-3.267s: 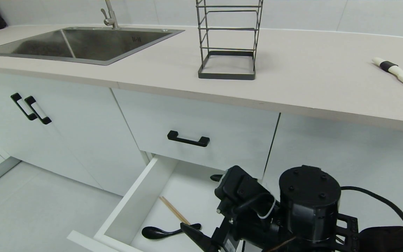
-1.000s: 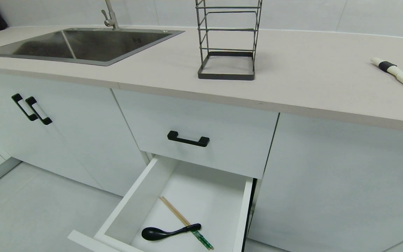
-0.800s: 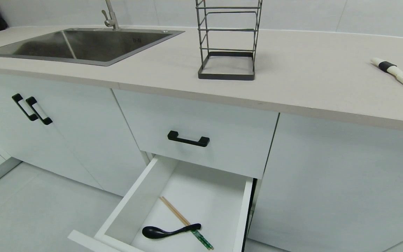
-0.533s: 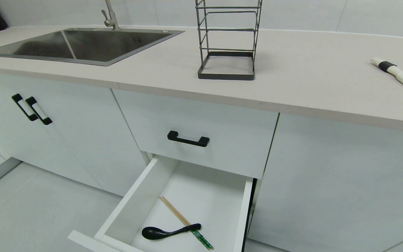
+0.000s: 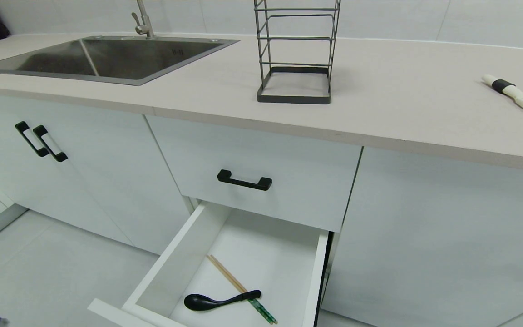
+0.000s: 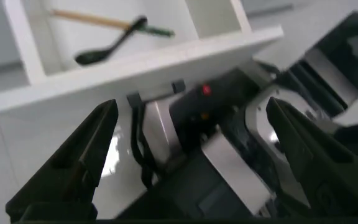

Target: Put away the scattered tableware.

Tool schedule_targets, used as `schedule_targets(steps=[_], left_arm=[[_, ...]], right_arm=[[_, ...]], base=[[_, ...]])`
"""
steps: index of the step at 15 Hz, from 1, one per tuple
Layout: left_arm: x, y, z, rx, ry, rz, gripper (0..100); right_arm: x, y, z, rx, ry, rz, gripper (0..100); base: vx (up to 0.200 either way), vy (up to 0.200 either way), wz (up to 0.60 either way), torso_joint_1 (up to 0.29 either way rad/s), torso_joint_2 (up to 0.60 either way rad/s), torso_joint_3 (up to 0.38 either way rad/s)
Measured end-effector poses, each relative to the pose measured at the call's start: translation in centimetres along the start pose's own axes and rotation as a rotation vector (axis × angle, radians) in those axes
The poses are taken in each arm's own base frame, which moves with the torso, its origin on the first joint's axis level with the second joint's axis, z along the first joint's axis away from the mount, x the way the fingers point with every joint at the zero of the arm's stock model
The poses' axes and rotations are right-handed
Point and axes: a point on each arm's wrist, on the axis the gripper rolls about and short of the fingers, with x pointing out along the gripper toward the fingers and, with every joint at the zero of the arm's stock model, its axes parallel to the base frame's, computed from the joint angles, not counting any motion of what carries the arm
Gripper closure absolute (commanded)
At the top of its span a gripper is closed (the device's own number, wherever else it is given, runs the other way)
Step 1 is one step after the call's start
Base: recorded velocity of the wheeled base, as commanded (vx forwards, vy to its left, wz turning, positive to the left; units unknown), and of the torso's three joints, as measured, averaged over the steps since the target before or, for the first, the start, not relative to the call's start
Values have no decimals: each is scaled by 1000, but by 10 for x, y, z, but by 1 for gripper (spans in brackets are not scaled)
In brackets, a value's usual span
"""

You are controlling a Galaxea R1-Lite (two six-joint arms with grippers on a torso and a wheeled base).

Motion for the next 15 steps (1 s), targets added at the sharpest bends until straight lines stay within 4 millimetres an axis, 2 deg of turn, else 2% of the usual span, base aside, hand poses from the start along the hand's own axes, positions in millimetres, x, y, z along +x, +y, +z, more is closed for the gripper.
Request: schedule_targets(steps=[3, 6, 8, 15], left_arm=[[12, 2, 3, 1, 127, -14, 0], [25, 7, 9, -13, 208, 66, 0], [35, 12, 15, -8, 235, 143, 0], [61, 21, 21, -15, 364, 200, 0]], right_arm=[[0, 0, -1, -48, -6, -14, 0], [0, -4, -1, -104, -23, -145, 0], [0, -4, -2, -92, -23, -154, 0], [0, -4, -3, -149, -9, -145, 0]], base=[[0, 0, 0, 0, 0, 0], [0, 0, 0, 0, 0, 0], [0, 0, 0, 0, 0, 0], [0, 0, 0, 0, 0, 0]])
